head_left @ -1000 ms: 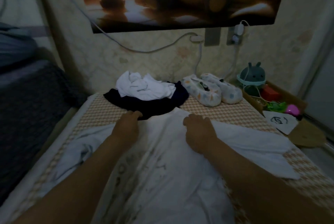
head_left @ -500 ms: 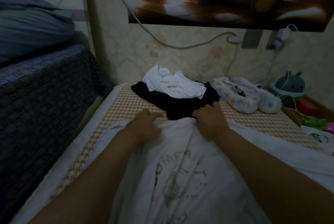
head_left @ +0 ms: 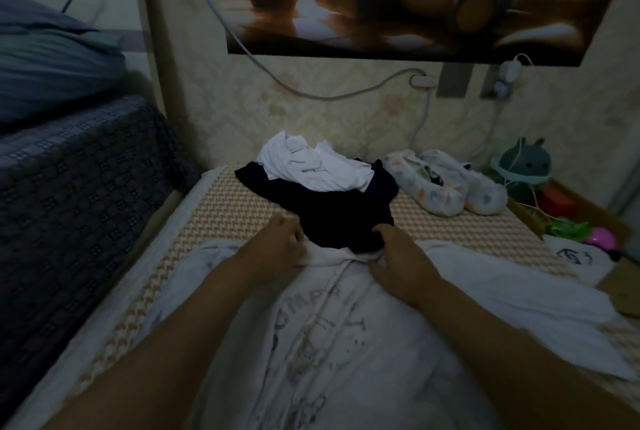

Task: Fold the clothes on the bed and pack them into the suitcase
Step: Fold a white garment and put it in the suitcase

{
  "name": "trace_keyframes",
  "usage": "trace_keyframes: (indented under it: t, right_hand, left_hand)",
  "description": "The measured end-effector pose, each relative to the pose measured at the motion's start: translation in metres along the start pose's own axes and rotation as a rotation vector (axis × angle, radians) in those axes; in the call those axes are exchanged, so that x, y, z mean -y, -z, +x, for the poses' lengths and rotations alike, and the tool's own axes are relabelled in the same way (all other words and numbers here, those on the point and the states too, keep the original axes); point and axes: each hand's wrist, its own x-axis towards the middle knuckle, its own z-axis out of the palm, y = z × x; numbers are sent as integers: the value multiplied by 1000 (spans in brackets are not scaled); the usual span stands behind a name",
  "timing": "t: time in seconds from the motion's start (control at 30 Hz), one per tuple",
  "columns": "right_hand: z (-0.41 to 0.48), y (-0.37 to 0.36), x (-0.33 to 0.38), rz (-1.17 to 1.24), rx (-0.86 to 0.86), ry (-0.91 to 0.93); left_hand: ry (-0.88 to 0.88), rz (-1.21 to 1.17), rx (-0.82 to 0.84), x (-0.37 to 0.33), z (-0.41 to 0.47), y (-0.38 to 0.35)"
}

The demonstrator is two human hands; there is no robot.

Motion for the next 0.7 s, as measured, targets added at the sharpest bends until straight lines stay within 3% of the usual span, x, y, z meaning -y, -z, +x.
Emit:
trace_keyframes:
  t: [0.03, 0.13, 0.27, 0.37, 0.43, 0.47, 0.53, 0.6, 0.7]
  right_hand:
    - [0, -4, -2, -8, -28, -19]
    - [0, -4, -2, -5, -142, -104]
    - [3, 11, -12, -82, -107, -208]
    - [4, 26, -14, -62, -216, -79]
    - [2, 33, -13, -26, -167, -76]
    - [1, 34, -13, -22, -88, -92]
    - [-2, 33, -17, -85, 76, -121]
    - [-6, 33, -21, -81, 109, -127]
    - [-3, 40, -22, -95, -137, -40]
  left_hand:
    - [-10, 40, -38, 2, 2, -7]
    - [85, 42, 63, -2, 5, -14]
    - [-89, -88, 33, -12, 5, -5]
    - [-84, -92, 293, -20, 2, 9]
    - [20, -4, 499, -24, -2, 10]
    - [62, -2, 523, -25, -2, 9]
    - [89, 18, 447, -30, -2, 7]
    - [35, 108, 360, -35, -1, 3]
    - [-11, 166, 404, -40, -3, -1]
